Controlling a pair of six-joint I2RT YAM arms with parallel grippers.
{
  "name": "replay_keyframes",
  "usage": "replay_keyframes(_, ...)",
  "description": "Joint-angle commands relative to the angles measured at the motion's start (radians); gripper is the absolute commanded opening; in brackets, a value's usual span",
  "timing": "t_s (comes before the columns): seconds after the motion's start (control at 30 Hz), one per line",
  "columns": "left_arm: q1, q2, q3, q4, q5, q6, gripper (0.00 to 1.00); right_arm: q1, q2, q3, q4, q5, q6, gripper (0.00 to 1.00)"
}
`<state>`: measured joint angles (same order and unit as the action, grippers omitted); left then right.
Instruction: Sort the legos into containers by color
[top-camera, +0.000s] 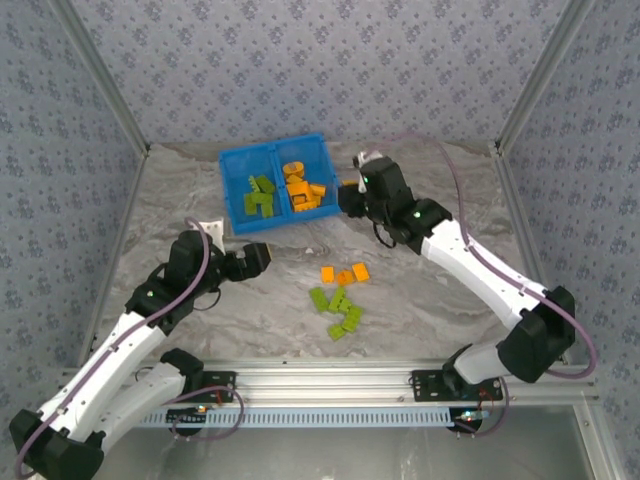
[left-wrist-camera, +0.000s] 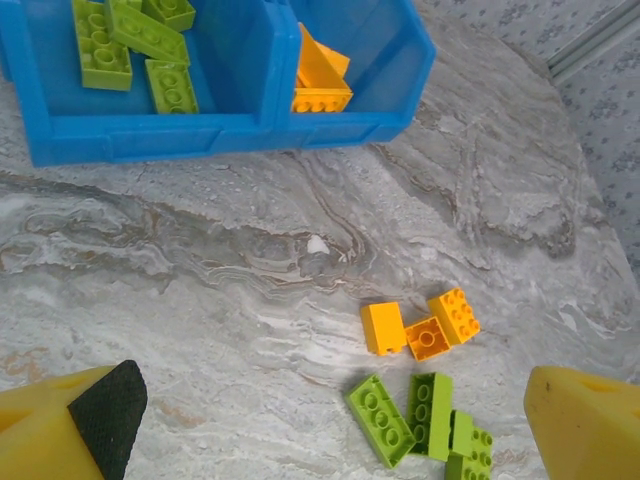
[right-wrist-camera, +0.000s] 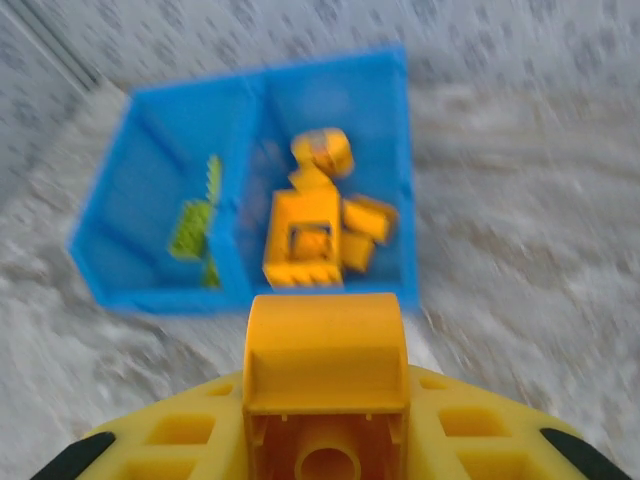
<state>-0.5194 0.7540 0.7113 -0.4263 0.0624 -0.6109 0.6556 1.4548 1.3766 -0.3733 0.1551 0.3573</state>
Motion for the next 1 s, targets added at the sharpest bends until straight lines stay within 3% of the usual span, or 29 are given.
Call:
replay_keyframes(0.0,-0.011,-0.011,0.001,0.038,0.035,0.007,0.99,-0.007,0.155,0.154,0.031,0.038,-0.051,0.35)
replay_keyframes(0.17,-0.061,-0.004,-0.025,0.077,0.064,-0.008,0.99,-0.014,0.436,0.427,0.046,0.035,-0.105,0.34)
replay_keyframes(0.47,-0.163,-0.001,-0.027,0.094,0.033,0.043,0.99,-0.043,0.977,1.084,-0.159,0.029,-0.154,0.36)
replay_keyframes(0.6,-0.169,-0.005,-0.036,0.085,0.025,0.042,0.99,-0.054,1.156,1.276,-0.172,0.027,-0.184,0.37)
replay_keyframes(0.8,-0.174,-0.033,-0.051,0.069,0.003,0.03,0.99,-0.056,1.236,1.312,-0.103,0.026,-0.234,0.43)
replay_keyframes(0.97,-0.173,-0.032,-0.046,0.072,-0.007,0.032,0.99,-0.055,1.217,1.367,-0.15,0.012,-0.24,0.54)
